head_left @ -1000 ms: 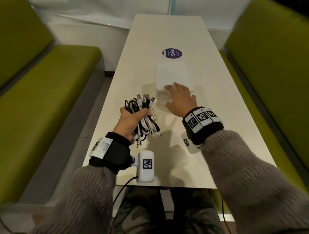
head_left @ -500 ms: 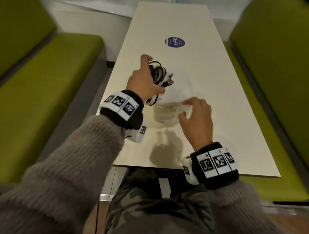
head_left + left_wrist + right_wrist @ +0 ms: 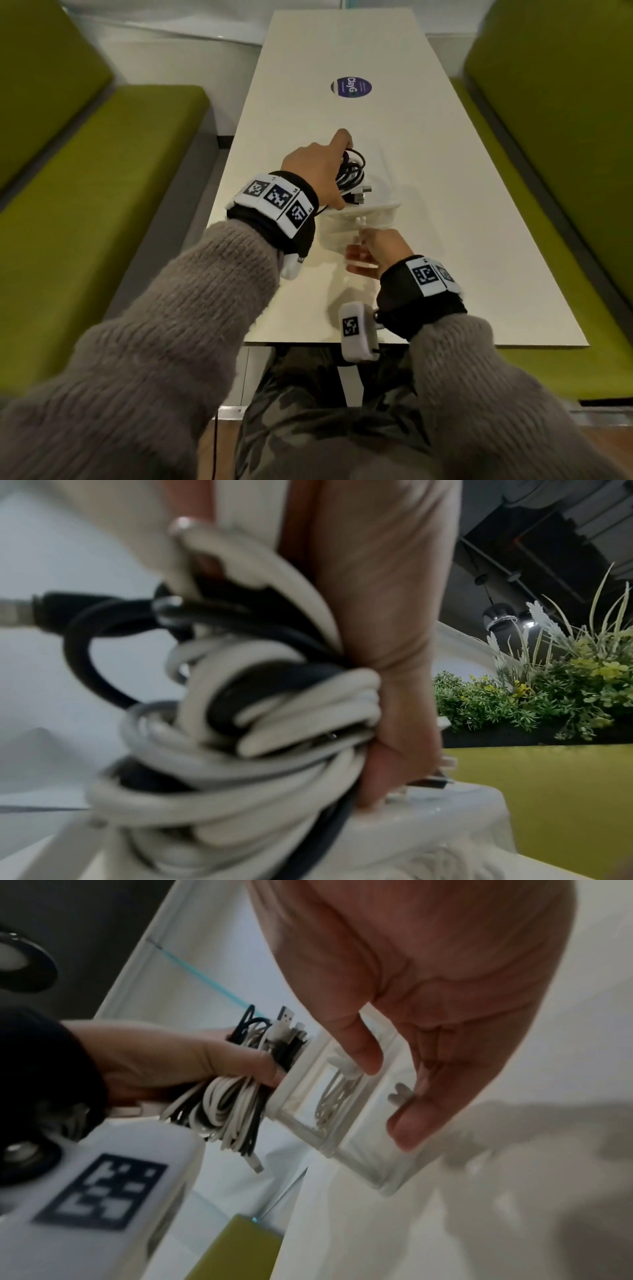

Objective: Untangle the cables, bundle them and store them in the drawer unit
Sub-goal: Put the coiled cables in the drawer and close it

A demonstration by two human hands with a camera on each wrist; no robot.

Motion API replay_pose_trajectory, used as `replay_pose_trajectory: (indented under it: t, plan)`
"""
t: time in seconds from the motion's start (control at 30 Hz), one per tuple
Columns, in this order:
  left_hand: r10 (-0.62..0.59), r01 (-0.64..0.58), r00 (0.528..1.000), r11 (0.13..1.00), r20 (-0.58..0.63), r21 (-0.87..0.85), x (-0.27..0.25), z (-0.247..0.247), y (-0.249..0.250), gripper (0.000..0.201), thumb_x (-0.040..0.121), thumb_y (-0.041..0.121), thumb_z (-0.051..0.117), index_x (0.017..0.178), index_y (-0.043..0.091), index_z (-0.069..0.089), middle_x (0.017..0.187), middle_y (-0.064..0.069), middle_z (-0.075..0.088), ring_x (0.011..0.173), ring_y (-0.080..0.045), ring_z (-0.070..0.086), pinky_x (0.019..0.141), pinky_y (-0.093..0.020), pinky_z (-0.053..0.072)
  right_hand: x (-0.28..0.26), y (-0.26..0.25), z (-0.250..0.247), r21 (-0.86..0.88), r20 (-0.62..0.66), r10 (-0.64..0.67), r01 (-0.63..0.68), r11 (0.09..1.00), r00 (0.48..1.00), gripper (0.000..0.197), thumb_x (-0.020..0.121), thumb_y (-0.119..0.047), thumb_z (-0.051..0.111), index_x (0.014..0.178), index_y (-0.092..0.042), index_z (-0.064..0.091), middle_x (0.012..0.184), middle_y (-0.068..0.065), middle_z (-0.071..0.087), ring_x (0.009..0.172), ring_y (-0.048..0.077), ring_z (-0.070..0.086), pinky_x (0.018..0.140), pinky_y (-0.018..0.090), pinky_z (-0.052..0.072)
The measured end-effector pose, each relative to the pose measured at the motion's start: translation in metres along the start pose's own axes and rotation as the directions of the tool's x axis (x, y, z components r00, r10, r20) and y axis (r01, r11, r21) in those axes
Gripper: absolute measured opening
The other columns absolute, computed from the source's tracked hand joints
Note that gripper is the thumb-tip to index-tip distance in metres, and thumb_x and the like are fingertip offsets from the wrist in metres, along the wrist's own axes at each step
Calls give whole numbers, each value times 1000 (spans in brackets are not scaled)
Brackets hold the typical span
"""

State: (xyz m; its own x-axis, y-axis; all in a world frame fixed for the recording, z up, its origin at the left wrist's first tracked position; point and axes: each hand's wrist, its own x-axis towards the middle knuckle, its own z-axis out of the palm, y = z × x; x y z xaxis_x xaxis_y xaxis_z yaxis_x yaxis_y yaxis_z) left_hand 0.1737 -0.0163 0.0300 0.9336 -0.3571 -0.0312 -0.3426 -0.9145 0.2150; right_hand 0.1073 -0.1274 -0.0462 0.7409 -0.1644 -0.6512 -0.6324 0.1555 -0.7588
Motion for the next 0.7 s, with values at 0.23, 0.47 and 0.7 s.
replay_pose_trajectory:
  t: [0.23, 0.47, 0.7]
  plan:
    - [-8, 8, 1000, 1000, 7, 9, 2, 2, 0, 80, 64, 24, 79, 127, 20, 30, 86, -6, 53, 69, -30, 54, 60, -35, 43, 7, 9, 2, 75, -14, 24, -23, 997, 1000, 22, 99, -21, 45, 82, -9, 51, 74, 10, 60, 58, 17, 56, 37, 20, 49]
    - [-5, 5, 1000, 999, 15, 32, 6, 3, -1, 79, 64, 25, 80, 126, 22, 30, 87, -5, 53, 68, -29, 53, 58, -33, 41, 5, 20, 0, 108, -33, 35, -32, 994, 999, 24, 98, -21, 49, 83, -4, 57, 70, 9, 59, 56, 15, 54, 42, 22, 46]
    - [4, -4, 1000, 998, 5, 56, 10, 3, -9, 79, 63, 23, 79, 126, 25, 31, 87, -4, 53, 68, -30, 54, 60, -34, 43, -36, 35, -5, -7, 30, 160, -160, 987, 987, 16, 98, -17, 40, 92, -10, 53, 68, 6, 60, 55, 16, 53, 51, 26, 45]
